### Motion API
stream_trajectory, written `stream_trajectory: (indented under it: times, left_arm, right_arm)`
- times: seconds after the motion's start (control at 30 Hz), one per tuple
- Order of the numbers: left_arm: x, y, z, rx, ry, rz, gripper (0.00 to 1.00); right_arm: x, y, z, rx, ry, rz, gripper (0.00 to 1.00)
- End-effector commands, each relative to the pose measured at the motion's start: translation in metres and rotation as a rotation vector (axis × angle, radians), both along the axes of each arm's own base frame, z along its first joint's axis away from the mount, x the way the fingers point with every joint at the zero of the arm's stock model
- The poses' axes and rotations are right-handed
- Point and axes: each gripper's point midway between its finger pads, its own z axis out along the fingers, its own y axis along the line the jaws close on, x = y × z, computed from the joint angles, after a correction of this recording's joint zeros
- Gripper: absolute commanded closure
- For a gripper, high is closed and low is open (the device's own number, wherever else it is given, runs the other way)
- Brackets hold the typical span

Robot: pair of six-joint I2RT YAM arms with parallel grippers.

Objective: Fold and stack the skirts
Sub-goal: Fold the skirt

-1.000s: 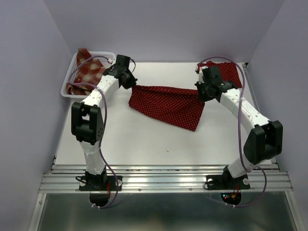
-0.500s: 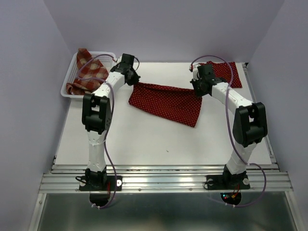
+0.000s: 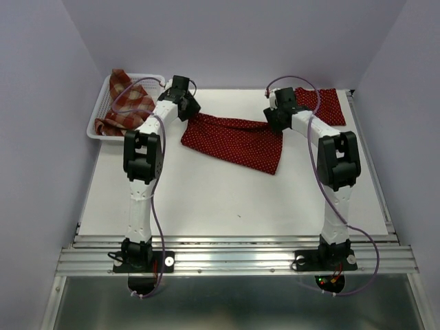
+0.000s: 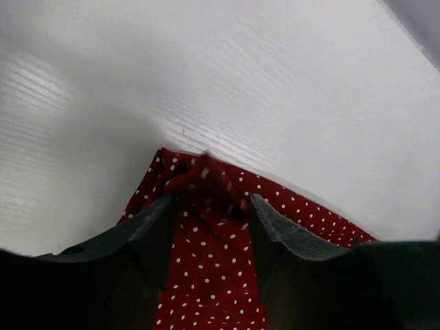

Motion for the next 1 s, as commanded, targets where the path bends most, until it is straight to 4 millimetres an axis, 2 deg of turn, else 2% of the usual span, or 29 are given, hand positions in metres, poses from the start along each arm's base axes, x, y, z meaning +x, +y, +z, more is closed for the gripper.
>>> stream_trajectory:
  times: [0.0, 0.03, 0.07, 0.13, 0.23, 0.27, 0.33, 0.37, 0.4, 0.43, 0.47, 0.5, 0.53, 0.57, 0.6, 0.63, 0.73, 0.8, 0.83, 0.87, 0.9, 0.97]
  left_arm:
    - [0.02, 0.008, 0.053, -0.009, -0.121, 0.024, 0.29]
    - [0.021, 0.008, 0.059, -0.011, -0.133, 0.019, 0.21]
    - [0.021, 0.008, 0.065, -0.01, -0.145, 0.018, 0.02]
    - [0.018, 0.008, 0.083, -0.014, -0.17, 0.021, 0.01]
    - [0.012, 0.005, 0.103, -0.031, -0.199, 0.007, 0.01]
    - [0.007, 0.002, 0.11, -0.031, -0.213, -0.005, 0.01]
    - [0.001, -0.006, 0.111, -0.032, -0.212, -0.033, 0.01]
    - [-0.003, -0.01, 0.111, -0.031, -0.212, -0.047, 0.01]
    - [-0.008, -0.013, 0.108, -0.031, -0.204, -0.059, 0.01]
    - [-0.011, -0.018, 0.103, -0.03, -0.196, -0.083, 0.01]
    - [-0.016, -0.023, 0.097, -0.042, -0.184, -0.11, 0.01]
    - [-0.02, -0.031, 0.095, -0.059, -0.177, -0.153, 0.01]
    - [-0.02, -0.031, 0.092, -0.059, -0.176, -0.154, 0.01]
    - [-0.023, -0.04, 0.087, -0.069, -0.166, -0.205, 0.01]
    - [-0.024, -0.043, 0.084, -0.071, -0.158, -0.223, 0.01]
    - [-0.026, -0.047, 0.081, -0.068, -0.153, -0.24, 0.01]
    - [-0.034, -0.049, 0.065, -0.004, -0.123, -0.269, 0.01]
    - [-0.04, -0.046, 0.045, 0.018, -0.08, -0.28, 0.01]
    - [-0.042, -0.044, 0.039, 0.031, -0.066, -0.281, 0.01]
    - [-0.044, -0.042, 0.031, 0.04, -0.048, -0.28, 0.01]
    - [-0.049, -0.039, 0.016, 0.052, -0.011, -0.281, 0.01]
    - [-0.056, -0.034, 0.0, 0.073, 0.03, -0.27, 0.01]
  right_arm:
    - [0.042, 0.0, 0.058, 0.031, -0.184, -0.013, 0.24]
    - [0.044, 0.002, 0.067, 0.044, -0.2, -0.008, 0.0]
    - [0.046, 0.003, 0.073, 0.056, -0.214, -0.016, 0.0]
    - [0.05, 0.003, 0.087, 0.068, -0.243, -0.027, 0.0]
    - [0.044, 0.007, 0.1, 0.118, -0.249, -0.048, 0.0]
    - [0.04, 0.009, 0.111, 0.154, -0.263, -0.057, 0.0]
    - [0.032, 0.015, 0.118, 0.202, -0.259, -0.055, 0.0]
    - [0.022, 0.023, 0.11, 0.247, -0.225, -0.032, 0.0]
    - [0.013, 0.029, 0.121, 0.306, -0.223, -0.038, 0.0]
    - [0.005, 0.038, 0.119, 0.355, -0.198, -0.011, 0.0]
    - [-0.011, 0.052, 0.107, 0.445, -0.133, 0.009, 0.0]
    - [-0.023, 0.065, 0.114, 0.515, -0.112, 0.053, 0.0]
    - [-0.028, 0.065, 0.109, 0.526, -0.099, 0.039, 0.0]
    - [-0.044, 0.079, 0.097, 0.568, -0.042, 0.067, 0.0]
    - [-0.05, 0.084, 0.092, 0.577, -0.023, 0.065, 0.0]
    - [-0.055, 0.086, 0.091, 0.577, -0.013, 0.057, 0.0]
    - [-0.073, 0.091, 0.067, 0.591, 0.06, -0.009, 0.0]
    - [-0.083, 0.1, 0.055, 0.623, 0.113, -0.009, 0.0]
    - [-0.09, 0.099, 0.043, 0.618, 0.146, -0.019, 0.0]
    - [-0.093, 0.099, 0.04, 0.613, 0.158, -0.016, 0.0]
    - [-0.101, 0.1, 0.025, 0.59, 0.199, -0.012, 0.0]
    - [-0.106, 0.097, 0.012, 0.57, 0.231, -0.017, 0.0]
